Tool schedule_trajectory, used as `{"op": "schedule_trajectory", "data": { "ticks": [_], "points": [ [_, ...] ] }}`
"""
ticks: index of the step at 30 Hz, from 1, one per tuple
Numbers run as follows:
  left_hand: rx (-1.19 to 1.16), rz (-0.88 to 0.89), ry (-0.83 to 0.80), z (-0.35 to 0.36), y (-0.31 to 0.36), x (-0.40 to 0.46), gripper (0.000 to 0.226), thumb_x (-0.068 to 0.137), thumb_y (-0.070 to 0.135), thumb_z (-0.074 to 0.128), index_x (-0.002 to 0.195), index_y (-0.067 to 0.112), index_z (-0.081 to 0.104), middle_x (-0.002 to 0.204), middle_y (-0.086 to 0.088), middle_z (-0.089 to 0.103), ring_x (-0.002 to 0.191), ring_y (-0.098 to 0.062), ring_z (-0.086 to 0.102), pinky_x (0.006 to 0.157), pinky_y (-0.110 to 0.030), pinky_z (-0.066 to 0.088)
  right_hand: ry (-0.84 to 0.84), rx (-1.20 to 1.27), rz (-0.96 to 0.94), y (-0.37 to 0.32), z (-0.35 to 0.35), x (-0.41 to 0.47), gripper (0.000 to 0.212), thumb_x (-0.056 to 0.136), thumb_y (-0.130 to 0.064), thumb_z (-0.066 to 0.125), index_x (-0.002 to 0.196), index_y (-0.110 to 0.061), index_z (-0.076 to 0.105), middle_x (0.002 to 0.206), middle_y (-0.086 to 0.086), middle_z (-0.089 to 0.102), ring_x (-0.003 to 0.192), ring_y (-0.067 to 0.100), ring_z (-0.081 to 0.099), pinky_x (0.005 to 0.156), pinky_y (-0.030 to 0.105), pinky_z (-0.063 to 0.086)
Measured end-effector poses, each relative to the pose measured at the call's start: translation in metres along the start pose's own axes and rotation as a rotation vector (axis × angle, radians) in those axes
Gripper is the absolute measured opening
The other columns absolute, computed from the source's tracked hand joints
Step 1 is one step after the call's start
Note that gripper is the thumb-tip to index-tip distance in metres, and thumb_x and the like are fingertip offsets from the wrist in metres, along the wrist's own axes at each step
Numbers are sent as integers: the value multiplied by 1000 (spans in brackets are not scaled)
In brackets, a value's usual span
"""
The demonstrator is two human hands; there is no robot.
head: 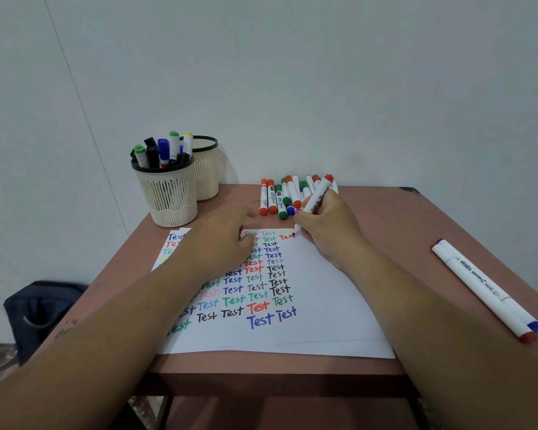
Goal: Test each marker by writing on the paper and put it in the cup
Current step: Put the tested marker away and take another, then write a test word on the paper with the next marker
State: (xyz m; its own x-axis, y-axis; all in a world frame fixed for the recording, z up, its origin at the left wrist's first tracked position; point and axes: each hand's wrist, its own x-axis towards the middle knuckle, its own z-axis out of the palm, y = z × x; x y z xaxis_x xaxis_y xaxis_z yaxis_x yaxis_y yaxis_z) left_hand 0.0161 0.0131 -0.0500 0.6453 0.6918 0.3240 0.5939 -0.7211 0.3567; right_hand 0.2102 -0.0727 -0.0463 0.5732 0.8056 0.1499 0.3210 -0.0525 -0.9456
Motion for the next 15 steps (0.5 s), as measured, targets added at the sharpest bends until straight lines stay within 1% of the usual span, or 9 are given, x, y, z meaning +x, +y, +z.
{"op": "schedule_trajectory", "data": {
  "ticks": [2,4,6,8,9,11,12,14,15],
  "points": [
    [-44,1,4,1,-1,0,41,95,24,55,133,36,44,93,11,58,84,-7,55,68,-31,45,-9,-11,-4,-1,0,-1,24,81,-19,70,101,-24,59,99,8,68,93,26,68,82,56,62],
    [-77,-3,13,2,-2,1,46,94,15,53,136,32,43,100,8,60,92,-10,57,78,-34,51,-14,-16,-7,-1,0,-1,27,84,-16,69,107,-26,59,103,7,67,91,21,65,83,56,62],
    [-83,22,30,3,-3,2,50,94,7,51,138,28,41,107,6,61,101,-13,56,88,-37,52,-8,-28,-10,-2,-1,-2,28,87,-13,67,110,-27,59,105,6,67,95,22,66,86,55,61],
    [-73,51,45,3,-4,3,52,94,4,52,139,26,40,115,7,62,111,-13,54,95,-37,50,-2,-19,-20,-2,-1,-2,24,88,-12,67,103,-30,58,106,4,67,101,24,68,88,53,61],
    [-69,53,52,3,-4,3,50,96,6,54,139,26,39,120,8,62,116,-12,52,97,-35,49,2,2,-24,-1,-2,-2,24,89,-13,68,98,-32,57,105,3,68,102,24,68,89,52,61],
    [-84,18,51,2,-2,2,41,99,15,57,135,27,42,132,7,60,123,-13,52,97,-27,45,21,68,-15,0,-3,-1,25,89,-12,71,96,-32,58,102,2,69,100,24,71,90,49,61],
    [-96,-13,37,1,0,2,37,100,19,57,134,27,43,134,6,58,123,-14,53,95,-25,43,26,123,-6,0,-4,0,24,87,-10,74,98,-28,61,100,3,70,100,25,72,90,49,61],
    [-67,-55,0,-3,5,1,34,103,23,54,135,28,47,131,3,60,115,-16,56,89,-26,43,11,264,-3,1,-5,1,24,83,-6,78,98,-18,64,98,5,73,102,30,74,93,52,60],
    [-27,-53,-23,-6,9,1,32,104,23,52,135,28,49,126,1,62,108,-16,57,87,-28,45,1,321,-14,1,-5,1,24,80,-3,79,97,-16,66,96,5,74,102,31,74,95,53,59]
  ]
}}
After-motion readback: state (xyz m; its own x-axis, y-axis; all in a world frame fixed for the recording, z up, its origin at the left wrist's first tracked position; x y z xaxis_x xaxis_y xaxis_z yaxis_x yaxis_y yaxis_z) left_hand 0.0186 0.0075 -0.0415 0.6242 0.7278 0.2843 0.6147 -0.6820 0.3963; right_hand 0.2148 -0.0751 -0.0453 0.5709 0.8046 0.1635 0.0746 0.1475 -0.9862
